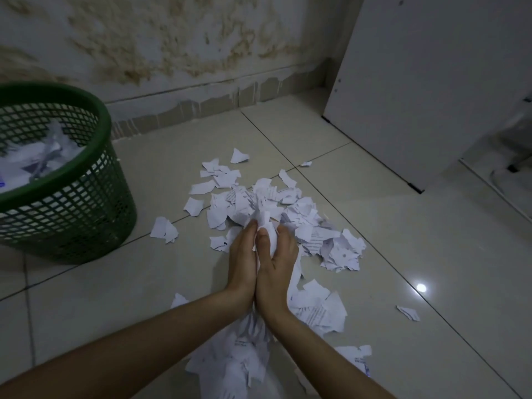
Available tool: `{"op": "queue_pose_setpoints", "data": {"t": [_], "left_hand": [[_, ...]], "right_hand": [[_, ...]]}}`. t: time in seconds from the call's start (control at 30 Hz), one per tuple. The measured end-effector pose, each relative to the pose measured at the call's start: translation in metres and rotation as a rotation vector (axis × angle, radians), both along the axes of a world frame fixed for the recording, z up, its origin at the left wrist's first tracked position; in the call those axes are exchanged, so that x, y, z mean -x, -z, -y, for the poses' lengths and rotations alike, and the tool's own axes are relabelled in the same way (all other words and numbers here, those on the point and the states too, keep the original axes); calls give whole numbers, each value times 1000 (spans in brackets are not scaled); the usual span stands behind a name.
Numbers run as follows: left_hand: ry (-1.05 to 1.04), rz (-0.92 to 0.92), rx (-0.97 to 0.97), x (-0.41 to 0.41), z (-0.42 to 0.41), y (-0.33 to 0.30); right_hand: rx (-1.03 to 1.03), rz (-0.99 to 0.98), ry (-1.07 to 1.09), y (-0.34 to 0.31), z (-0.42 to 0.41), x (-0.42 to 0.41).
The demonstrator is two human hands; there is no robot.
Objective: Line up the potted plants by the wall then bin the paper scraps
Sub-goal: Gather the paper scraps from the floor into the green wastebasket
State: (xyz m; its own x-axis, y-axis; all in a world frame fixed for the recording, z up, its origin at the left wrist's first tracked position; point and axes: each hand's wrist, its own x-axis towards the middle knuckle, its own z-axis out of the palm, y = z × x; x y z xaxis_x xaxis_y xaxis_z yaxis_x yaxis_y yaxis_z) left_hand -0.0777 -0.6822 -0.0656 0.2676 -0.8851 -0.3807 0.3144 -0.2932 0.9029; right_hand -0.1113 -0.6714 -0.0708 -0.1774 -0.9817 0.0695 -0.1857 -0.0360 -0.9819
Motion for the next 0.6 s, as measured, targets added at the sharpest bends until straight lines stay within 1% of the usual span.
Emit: {"op": "queue_pose_setpoints", "data": {"t": [0.03, 0.07, 0.13, 0.2, 0.3, 0.5, 0.6], "left_hand": [[-15, -56, -3, 0, 2, -1], [-34, -67, 3, 1, 2, -5], [-47, -4, 7, 0, 2, -10], [-78, -63, 14, -2, 2, -12], [-99, -13, 6, -2, 2, -16], [-105, 56, 46, -3, 2, -25], [-108, 46, 85, -6, 7, -41]], "right_hand": [[6, -16, 12, 1, 1, 0], [8, -18, 6, -1, 2, 1], [-3, -12, 2, -3, 4, 1], [33, -66, 28, -2, 6, 0], [45, -110, 59, -3, 4, -3], [17, -13, 8, -14, 4, -4], [64, 17, 14, -27, 11, -8]]}}
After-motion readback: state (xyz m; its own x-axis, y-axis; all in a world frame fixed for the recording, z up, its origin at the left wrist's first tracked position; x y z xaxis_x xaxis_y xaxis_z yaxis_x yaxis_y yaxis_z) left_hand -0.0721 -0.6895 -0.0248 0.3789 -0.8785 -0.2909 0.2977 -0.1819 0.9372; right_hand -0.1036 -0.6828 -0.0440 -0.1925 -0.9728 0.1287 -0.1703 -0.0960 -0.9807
